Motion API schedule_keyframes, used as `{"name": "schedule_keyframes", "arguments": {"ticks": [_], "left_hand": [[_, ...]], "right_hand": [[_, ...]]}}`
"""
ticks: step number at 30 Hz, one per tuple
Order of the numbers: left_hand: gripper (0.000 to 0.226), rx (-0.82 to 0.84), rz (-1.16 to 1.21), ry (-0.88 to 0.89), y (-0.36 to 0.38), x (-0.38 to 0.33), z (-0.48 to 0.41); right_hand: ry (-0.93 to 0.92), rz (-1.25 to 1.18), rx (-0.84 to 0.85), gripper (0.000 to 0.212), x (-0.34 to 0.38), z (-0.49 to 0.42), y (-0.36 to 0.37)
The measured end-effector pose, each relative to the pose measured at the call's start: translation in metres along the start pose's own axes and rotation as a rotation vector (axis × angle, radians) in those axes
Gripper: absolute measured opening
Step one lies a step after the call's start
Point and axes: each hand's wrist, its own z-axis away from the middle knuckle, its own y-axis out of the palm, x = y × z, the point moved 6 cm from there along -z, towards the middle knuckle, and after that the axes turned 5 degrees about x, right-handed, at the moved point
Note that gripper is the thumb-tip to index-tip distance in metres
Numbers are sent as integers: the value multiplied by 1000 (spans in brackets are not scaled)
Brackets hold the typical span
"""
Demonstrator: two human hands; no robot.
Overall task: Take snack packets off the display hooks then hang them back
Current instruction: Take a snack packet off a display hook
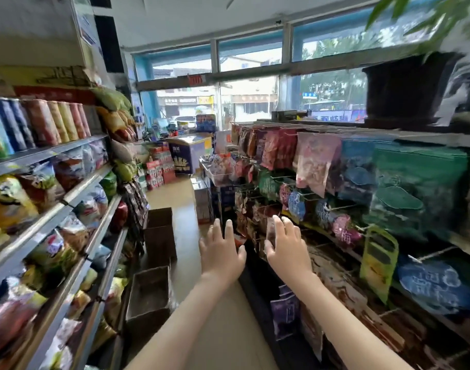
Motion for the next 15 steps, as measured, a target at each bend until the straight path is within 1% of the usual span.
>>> {"name": "schedule_keyframes", "arguments": {"ticks": [4, 9, 12, 15], "left_hand": [[69, 20, -11, -20, 37, 21, -131], [72, 118, 5, -111, 79, 64, -282], [70, 100, -23, -127, 99, 102, -367], [68, 87, -53, -107, 122, 141, -458]], "right_hand": [[-12, -46, 33, 65, -8, -122, 70], [5, -74, 94, 65, -2, -272, 155], [21, -96, 122, 65, 6, -351, 211], [37, -117, 122, 65, 9, -432, 266]]}}
